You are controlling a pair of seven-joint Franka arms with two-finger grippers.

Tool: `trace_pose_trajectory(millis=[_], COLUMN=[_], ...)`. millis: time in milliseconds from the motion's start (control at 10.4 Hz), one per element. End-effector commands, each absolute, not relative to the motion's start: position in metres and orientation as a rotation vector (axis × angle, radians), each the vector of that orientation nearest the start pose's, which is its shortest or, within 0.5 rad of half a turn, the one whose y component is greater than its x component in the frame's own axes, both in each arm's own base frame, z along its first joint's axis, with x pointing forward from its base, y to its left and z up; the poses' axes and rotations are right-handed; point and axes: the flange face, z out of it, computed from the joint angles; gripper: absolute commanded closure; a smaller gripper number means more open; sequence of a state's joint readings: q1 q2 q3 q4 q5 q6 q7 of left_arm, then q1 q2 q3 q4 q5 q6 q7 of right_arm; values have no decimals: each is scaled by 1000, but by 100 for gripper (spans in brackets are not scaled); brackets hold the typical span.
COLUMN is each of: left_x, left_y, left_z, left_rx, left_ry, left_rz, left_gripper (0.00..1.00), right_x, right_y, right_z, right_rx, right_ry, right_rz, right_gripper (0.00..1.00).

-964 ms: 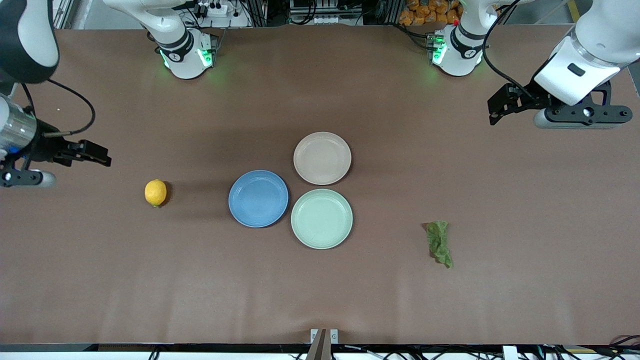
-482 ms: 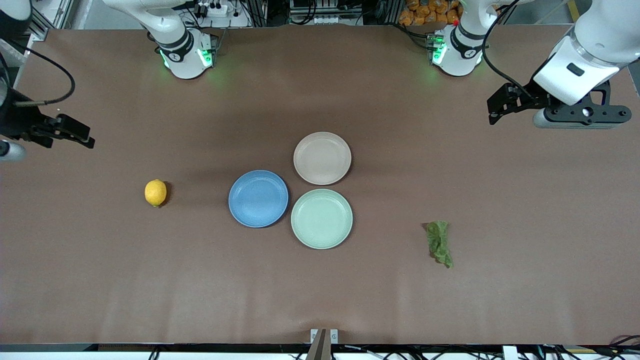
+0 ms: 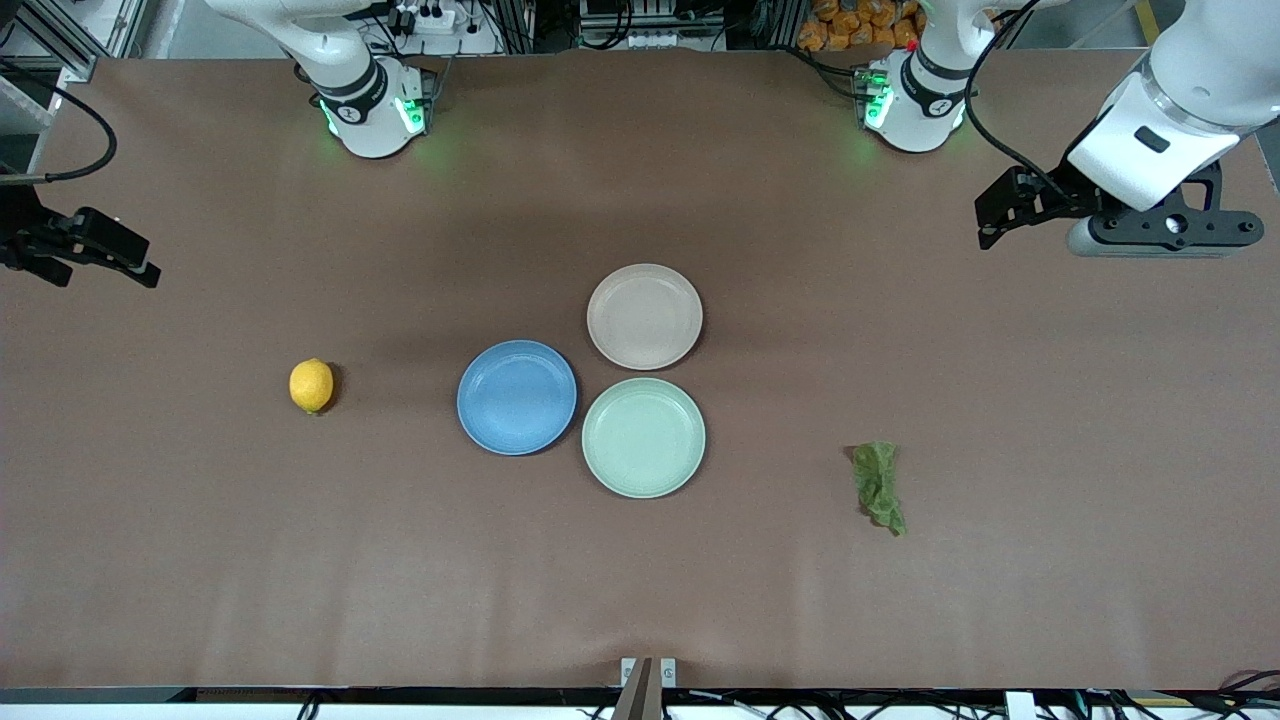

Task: Pick lemon and lettuce from blue and beige plates

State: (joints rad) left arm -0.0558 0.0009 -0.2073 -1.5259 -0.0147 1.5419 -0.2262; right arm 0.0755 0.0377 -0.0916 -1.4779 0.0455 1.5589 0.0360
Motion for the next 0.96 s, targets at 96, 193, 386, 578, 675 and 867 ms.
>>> trace_pose_trajectory(millis=[96,193,386,578,675,867], left_x=[532,531,531,531,530,530], left_y=[-142,-145,-146,-148,-150,-150], left_z=[648,648,648,648,648,648], left_rx=[-3168,-3169,-3170,-3170,-3168,-3168], left_ry=[90,97,97,107,112,112], left_rz=[-7,-9,-11,-11,-12,-12], left_gripper=[0,0,0,0,0,0], right_x=[569,571,571,569,567,564], right_y=[-6,-5,-5,-5,-6,-4], right_z=[648,647,647,641,633,624], right_rx=[-3097,-3097,-3097,-3099,-3100,-3100], right_ry=[114,112,112,109,113,115], right_rz=[-85,-90,-90,-47,19,107], right_gripper=[0,0,0,0,0,0])
